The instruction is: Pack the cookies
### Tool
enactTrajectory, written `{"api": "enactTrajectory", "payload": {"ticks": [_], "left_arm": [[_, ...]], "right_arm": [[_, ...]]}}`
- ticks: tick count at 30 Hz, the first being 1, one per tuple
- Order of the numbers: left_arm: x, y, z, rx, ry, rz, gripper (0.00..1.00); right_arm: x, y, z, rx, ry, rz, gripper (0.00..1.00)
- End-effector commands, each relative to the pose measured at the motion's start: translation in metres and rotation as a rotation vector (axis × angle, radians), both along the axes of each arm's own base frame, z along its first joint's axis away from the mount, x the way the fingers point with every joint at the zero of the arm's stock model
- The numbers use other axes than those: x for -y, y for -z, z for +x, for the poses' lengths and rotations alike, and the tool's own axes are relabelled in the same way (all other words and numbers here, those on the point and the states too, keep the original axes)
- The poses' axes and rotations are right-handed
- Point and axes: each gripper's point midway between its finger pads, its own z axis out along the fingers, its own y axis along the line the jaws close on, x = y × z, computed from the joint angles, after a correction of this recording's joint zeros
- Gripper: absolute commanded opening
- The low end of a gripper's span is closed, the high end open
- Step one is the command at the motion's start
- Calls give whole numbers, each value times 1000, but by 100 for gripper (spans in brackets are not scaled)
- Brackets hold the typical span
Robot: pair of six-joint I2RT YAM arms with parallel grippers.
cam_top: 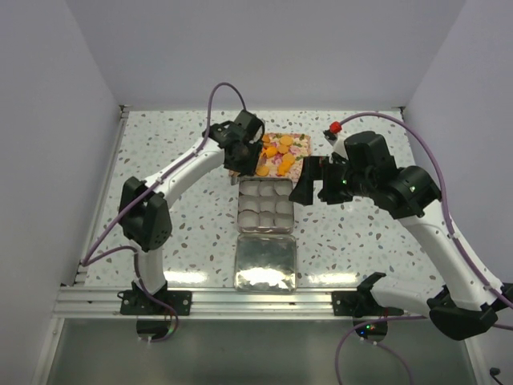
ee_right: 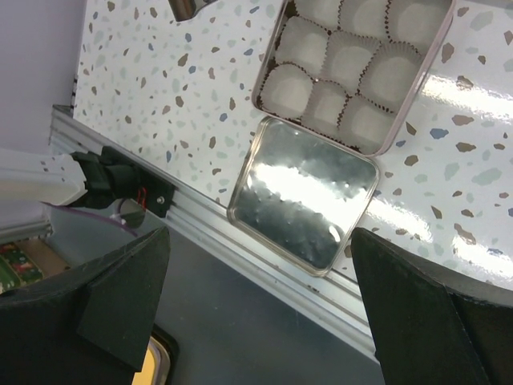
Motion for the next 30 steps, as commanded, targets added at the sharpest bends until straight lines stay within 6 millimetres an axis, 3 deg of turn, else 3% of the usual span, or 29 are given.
{"api": "enactTrajectory", "payload": {"ticks": [1,12,20,27,30], "left_arm": [[3,-11,7,37,11,12,51],[0,6,4,3,13,73,50],[-15,9,1,-25,-16,180,46],[-12,3,-12,-58,22,182,55],[-9,8,-17,-82,44,189,55]], "right_arm": [[3,1,4,23,10,-15,99],[5,4,5,26,9,-29,99],[5,3,6,28,1,-35,99],[3,5,7,26,-10,-43,99],[3,4,8,31,-11,-44,99]]}}
